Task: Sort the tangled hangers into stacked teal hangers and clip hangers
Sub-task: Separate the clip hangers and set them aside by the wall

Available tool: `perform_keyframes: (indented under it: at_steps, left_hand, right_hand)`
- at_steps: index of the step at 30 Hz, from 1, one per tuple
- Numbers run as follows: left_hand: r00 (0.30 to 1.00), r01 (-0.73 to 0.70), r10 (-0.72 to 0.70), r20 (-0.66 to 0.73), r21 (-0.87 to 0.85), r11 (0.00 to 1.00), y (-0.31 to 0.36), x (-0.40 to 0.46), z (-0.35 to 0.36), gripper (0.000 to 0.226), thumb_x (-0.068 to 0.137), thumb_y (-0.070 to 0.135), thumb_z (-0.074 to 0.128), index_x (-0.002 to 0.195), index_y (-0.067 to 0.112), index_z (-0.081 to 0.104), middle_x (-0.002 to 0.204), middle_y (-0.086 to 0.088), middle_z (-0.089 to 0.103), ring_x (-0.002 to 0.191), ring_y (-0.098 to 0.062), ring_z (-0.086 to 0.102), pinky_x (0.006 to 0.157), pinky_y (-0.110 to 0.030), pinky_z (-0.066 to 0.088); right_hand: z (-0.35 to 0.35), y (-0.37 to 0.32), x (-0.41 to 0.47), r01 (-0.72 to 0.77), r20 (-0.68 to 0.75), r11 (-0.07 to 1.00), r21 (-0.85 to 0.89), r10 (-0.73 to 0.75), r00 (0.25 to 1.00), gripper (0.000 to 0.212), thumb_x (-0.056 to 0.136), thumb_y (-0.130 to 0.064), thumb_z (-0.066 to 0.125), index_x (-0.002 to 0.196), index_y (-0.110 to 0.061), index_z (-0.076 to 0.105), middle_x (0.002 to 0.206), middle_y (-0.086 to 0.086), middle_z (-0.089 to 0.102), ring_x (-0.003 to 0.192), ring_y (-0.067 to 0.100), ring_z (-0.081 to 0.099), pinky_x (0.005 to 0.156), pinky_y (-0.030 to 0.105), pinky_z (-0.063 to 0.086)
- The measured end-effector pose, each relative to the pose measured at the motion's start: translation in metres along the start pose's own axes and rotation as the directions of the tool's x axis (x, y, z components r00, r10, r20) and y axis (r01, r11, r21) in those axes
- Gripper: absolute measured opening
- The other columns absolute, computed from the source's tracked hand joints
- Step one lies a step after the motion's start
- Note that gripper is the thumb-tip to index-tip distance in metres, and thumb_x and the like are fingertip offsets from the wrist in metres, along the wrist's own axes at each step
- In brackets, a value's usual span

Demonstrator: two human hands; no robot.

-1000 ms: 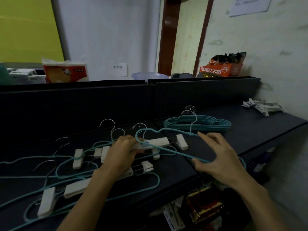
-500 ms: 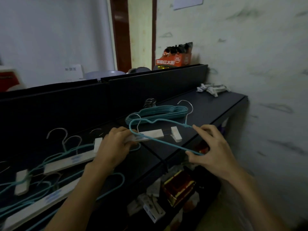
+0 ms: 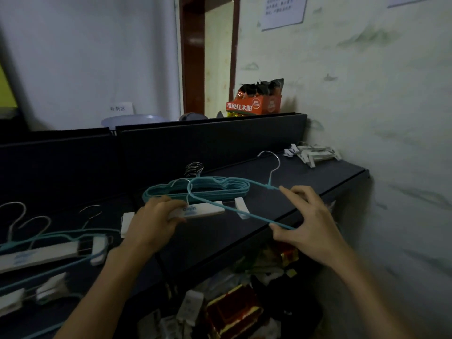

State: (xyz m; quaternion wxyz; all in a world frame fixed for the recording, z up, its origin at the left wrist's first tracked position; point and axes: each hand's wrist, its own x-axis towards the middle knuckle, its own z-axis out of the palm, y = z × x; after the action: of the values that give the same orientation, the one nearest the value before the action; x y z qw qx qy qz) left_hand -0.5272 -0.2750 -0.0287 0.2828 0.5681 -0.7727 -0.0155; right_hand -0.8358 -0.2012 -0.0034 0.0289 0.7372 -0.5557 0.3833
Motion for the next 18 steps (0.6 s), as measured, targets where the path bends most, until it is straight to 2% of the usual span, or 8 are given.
perform_keyframes:
  at_steps: [6, 10, 18]
  left_hand:
    - [0.991, 0.129, -0.128, -0.024, 0.072, 0.989, -0.004, 0.003, 0.000, 0.040, 0.087, 0.029, 0.063, 0.126, 0.028, 0.057, 0.127, 0.003, 0.056, 0.118, -0.023, 0.043, 0.092, -0.042, 0.042]
    - [0.980, 0.192, -0.185, -0.073, 0.098, 0.977, -0.022, 0.014, -0.014, 0.039, 0.087, 0.027, 0.063, 0.126, 0.026, 0.057, 0.123, 0.001, 0.056, 0.113, -0.024, 0.045, 0.087, -0.042, 0.044]
    - [0.924, 0.336, -0.291, -0.247, 0.162, 0.928, -0.067, 0.030, -0.043, 0.039, 0.087, 0.025, 0.063, 0.125, 0.022, 0.058, 0.114, -0.002, 0.059, 0.104, -0.028, 0.049, 0.079, -0.043, 0.044]
  right_hand:
    - [0.018, 0.018, 0.042, 0.081, 0.042, 0.994, 0.070, -0.084, 0.996, 0.085, 0.065, -0.057, 0.063, 0.138, -0.017, 0.046, 0.116, -0.012, 0.038, 0.115, 0.012, 0.043, 0.093, 0.028, 0.041]
    - [0.038, 0.024, 0.070, 0.113, 0.059, 0.988, 0.107, -0.120, 0.991, 0.080, 0.070, -0.043, 0.076, 0.139, -0.017, 0.045, 0.118, -0.010, 0.038, 0.115, 0.013, 0.042, 0.093, 0.030, 0.042]
    - [0.083, 0.032, 0.107, 0.074, 0.111, 0.984, 0.163, -0.092, 0.990, 0.079, 0.069, -0.044, 0.075, 0.138, -0.019, 0.046, 0.117, -0.014, 0.037, 0.112, 0.008, 0.042, 0.092, 0.026, 0.040]
